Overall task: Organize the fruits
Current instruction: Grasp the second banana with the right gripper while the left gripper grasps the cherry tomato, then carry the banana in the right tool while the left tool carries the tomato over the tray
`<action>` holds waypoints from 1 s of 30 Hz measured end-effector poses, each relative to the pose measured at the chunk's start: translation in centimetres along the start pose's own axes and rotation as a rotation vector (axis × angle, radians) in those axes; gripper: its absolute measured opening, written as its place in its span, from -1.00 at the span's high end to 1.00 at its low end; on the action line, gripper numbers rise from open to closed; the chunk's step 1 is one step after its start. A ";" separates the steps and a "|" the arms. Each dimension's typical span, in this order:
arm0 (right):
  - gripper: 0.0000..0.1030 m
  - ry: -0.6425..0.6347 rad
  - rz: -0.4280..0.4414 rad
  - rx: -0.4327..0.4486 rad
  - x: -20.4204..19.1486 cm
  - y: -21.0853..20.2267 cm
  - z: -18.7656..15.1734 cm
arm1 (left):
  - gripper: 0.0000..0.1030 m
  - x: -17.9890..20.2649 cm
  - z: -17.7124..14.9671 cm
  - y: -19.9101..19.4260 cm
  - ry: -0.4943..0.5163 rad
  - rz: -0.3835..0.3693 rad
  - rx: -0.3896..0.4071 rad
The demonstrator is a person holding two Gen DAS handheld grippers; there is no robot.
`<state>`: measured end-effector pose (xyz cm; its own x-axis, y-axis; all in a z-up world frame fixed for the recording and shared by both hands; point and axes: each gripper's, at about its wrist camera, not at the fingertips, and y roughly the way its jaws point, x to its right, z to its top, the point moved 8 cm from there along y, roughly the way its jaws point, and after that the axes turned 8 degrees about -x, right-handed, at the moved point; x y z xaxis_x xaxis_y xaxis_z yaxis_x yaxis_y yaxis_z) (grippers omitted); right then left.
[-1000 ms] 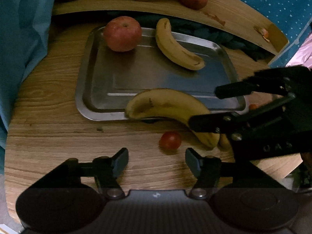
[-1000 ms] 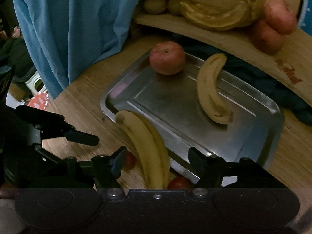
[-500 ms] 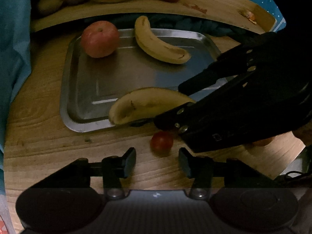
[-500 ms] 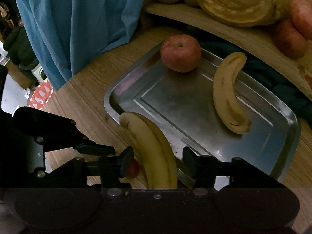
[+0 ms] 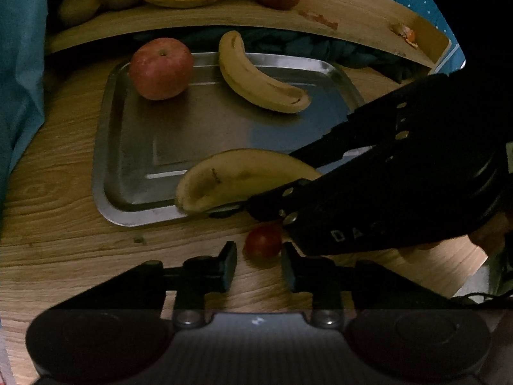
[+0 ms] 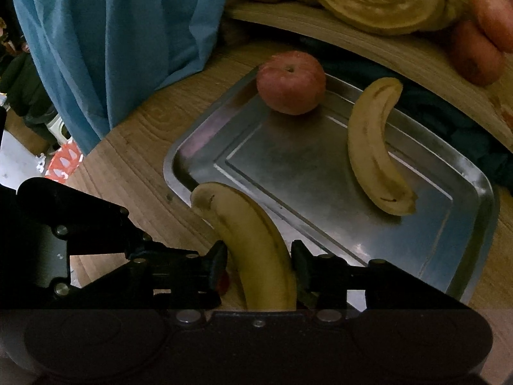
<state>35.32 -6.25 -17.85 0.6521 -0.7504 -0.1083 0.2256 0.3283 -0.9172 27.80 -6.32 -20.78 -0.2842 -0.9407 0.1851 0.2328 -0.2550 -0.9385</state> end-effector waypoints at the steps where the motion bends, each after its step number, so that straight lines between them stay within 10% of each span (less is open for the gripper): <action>1: 0.12 -0.001 -0.001 0.000 -0.1 -0.1 0.0 | 0.42 0.0 0.1 0.0 -0.002 -0.002 0.002; 30: 0.29 0.132 0.039 0.034 1.0 -1.3 -1.5 | 0.49 -1.9 -0.1 -1.2 -0.092 0.050 0.025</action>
<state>34.61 -8.24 -17.33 0.5608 -0.8047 -0.1948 0.2280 0.3763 -0.8980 27.98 -4.25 -19.98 -0.1855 -0.9687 0.1647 0.2678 -0.2111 -0.9401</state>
